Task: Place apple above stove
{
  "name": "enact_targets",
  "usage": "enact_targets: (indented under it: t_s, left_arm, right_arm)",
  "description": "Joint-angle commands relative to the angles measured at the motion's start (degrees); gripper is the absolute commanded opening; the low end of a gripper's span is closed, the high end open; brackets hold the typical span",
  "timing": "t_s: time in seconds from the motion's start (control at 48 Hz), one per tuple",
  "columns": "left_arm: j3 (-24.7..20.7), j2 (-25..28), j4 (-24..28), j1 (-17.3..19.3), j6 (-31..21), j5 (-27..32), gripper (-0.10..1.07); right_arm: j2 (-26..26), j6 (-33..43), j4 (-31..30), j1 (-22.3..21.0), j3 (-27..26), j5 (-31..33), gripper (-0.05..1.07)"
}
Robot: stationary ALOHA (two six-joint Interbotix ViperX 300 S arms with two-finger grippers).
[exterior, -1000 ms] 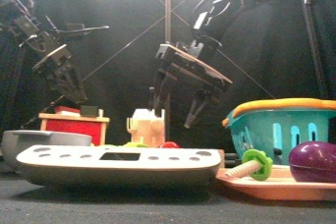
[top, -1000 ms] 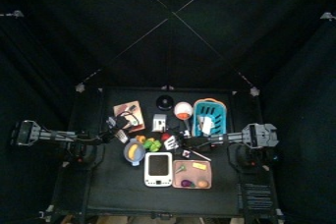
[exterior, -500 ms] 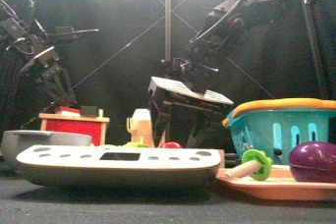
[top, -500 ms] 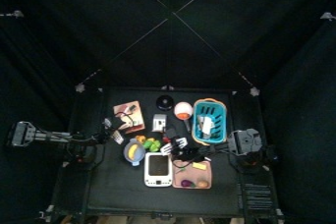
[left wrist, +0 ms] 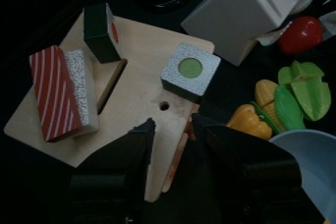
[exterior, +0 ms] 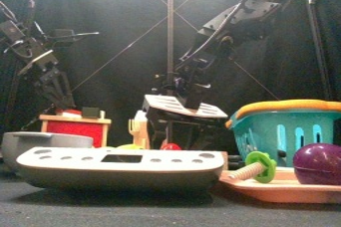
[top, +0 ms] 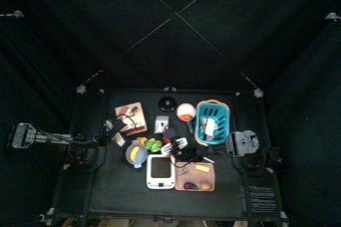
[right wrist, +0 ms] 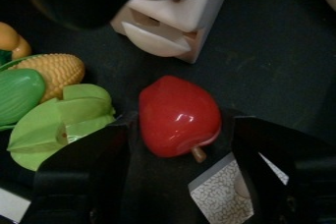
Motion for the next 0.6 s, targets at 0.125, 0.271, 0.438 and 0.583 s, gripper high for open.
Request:
enact_targets:
  t_s: [0.125,0.271,0.438,0.583]
  left_arm:
    - [-0.4,0.0,0.2,-0.1,-0.1,-0.1,0.77]
    - [-0.5,0.0,0.2,-0.1,-0.1,-0.1,0.77]
    - [-0.5,0.0,0.2,-0.1,-0.1,-0.1,0.77]
    - [-0.4,0.0,0.1,-0.1,-0.1,-0.1,0.77]
  right_arm:
    - [-4.1,-0.5,0.6,0.2,-0.7,0.3,0.76]
    - [-6.2,-0.8,2.3,1.3,-0.4,0.2,0.76]
    - [-8.4,-4.7,6.4,2.7,-0.4,0.2,0.76]
    - [-9.7,-13.3,14.5,3.2,-1.3,0.2,0.76]
